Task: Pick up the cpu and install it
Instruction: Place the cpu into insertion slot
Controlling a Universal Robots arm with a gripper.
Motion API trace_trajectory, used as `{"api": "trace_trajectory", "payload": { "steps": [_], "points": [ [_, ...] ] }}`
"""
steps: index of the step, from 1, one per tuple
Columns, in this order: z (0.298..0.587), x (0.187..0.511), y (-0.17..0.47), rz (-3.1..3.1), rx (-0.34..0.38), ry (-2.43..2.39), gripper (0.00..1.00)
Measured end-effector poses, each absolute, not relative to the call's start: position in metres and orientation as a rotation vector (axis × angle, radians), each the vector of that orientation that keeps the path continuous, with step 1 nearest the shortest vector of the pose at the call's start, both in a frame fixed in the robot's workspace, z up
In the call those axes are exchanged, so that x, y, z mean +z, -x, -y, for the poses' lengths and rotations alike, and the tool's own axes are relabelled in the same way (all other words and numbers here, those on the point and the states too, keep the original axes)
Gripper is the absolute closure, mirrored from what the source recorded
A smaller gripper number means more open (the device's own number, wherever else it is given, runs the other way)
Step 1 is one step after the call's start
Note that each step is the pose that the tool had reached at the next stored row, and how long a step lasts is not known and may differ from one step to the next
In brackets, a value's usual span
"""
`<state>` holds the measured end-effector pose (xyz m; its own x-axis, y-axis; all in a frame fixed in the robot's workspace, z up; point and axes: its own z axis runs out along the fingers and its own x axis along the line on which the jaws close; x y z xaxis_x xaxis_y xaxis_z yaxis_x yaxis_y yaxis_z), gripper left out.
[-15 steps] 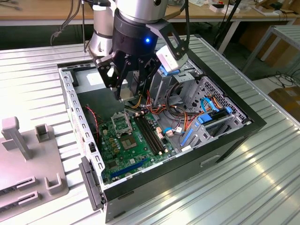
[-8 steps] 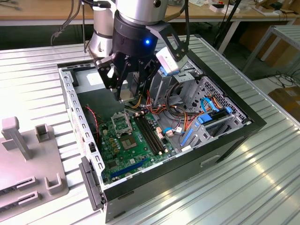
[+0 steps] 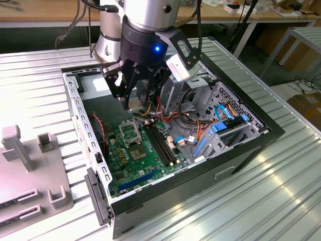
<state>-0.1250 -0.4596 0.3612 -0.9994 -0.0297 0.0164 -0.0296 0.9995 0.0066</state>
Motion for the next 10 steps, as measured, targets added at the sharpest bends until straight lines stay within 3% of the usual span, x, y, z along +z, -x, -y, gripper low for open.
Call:
{"api": "trace_trajectory", "payload": {
  "steps": [10],
  "points": [
    [0.4662, 0.3526, 0.1243, 3.125, -0.01, -0.046, 0.53]
  ]
}}
